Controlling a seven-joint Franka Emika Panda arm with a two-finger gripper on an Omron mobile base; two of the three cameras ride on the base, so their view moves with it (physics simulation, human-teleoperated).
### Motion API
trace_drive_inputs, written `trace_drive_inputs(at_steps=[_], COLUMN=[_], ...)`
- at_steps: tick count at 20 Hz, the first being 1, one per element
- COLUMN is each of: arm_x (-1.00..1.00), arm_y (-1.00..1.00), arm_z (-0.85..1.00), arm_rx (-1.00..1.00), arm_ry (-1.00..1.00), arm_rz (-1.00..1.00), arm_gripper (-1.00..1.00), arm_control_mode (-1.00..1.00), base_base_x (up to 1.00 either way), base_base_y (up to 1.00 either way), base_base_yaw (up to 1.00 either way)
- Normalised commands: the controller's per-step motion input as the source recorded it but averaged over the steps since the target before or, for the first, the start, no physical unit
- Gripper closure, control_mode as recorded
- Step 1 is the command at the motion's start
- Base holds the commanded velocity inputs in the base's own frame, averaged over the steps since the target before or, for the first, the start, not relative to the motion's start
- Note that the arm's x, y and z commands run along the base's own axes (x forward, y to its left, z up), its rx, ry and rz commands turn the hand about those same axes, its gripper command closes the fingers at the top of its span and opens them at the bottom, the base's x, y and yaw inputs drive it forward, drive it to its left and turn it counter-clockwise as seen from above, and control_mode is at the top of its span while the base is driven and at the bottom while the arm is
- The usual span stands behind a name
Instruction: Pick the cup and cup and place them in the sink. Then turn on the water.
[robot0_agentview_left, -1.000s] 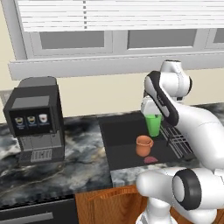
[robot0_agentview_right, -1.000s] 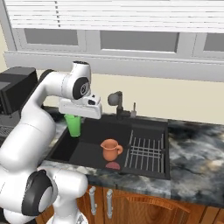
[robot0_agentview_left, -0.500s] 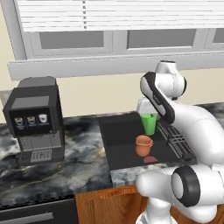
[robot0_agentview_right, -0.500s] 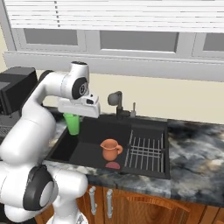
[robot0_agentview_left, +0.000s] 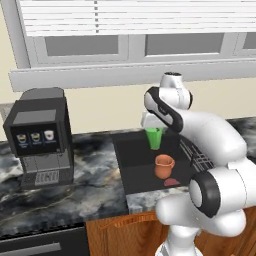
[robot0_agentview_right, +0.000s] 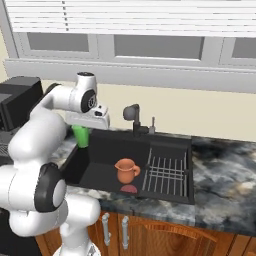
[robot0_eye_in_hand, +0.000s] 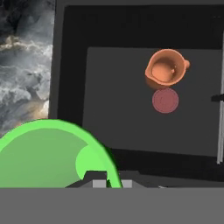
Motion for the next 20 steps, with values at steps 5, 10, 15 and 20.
trace_drive_inputs(at_steps=[5, 10, 15, 20], arm_x=[0.36, 0.24, 0.17, 0.1], arm_y=[0.0, 0.04, 0.1, 0.14], arm_z=[-0.42, -0.46, -0.45, -0.39], arm_rx=[0.0, 0.0, 0.0, 0.0], arm_ry=[-0.02, -0.01, -0.02, -0.01], arm_rz=[0.0, 0.0, 0.0, 0.0], arm_gripper=[1.0, 1.0, 1.0, 1.0], arm_control_mode=[-1.0, -1.0, -1.0, -1.0], base_base_x=[0.0, 0.0, 0.0, 0.0], base_base_y=[0.0, 0.0, 0.0, 0.0], base_base_yaw=[0.0, 0.0, 0.0, 0.0])
